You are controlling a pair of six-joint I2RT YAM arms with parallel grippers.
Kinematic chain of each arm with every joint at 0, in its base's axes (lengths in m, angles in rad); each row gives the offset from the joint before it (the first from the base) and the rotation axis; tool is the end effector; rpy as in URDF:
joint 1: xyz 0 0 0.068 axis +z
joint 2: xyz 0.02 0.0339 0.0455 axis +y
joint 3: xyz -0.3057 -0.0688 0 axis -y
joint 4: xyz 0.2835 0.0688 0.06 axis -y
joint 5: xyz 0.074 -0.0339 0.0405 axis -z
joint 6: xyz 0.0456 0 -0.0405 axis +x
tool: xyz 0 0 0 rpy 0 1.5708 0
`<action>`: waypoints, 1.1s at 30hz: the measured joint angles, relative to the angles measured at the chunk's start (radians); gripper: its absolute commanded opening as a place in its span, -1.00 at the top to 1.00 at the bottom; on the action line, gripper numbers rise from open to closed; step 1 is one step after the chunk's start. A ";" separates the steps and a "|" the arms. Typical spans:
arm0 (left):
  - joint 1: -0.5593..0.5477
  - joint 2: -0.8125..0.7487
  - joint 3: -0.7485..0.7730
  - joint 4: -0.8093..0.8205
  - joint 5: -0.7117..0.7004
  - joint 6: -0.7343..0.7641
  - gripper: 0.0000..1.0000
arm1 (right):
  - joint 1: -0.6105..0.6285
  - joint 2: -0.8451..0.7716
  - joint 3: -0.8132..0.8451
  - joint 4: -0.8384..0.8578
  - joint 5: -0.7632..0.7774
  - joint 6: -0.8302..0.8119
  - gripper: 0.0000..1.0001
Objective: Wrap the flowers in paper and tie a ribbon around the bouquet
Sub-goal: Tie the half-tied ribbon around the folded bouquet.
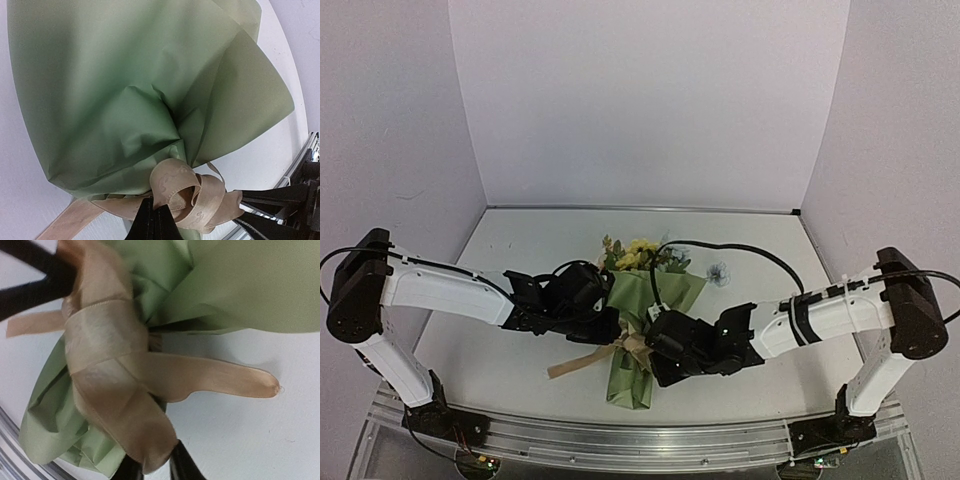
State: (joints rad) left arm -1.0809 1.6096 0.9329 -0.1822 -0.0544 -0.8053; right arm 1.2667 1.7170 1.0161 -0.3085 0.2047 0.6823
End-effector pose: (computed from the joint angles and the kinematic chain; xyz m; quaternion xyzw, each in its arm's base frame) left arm 0.1756 -0.3240 0.1977 0.1193 0.9294 -0.2670 0.2252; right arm 0.1235 0.3627 0.1785 -0.2482 0.9235 0.1729 0.2360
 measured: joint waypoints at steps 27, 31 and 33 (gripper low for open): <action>0.000 -0.045 -0.073 -0.008 -0.051 -0.051 1.00 | -0.118 -0.018 0.119 -0.172 -0.001 -0.021 0.20; 0.000 -0.045 -0.074 -0.007 -0.048 -0.052 1.00 | -0.118 -0.015 0.119 -0.165 -0.037 0.051 0.10; 0.000 -0.045 -0.074 -0.007 -0.044 -0.052 1.00 | -0.118 -0.014 0.118 -0.162 -0.048 0.090 0.07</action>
State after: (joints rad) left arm -1.0809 1.5646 0.8593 -0.1888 -0.0987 -0.8570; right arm 1.1484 1.7025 1.1343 -0.4700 0.1565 0.7725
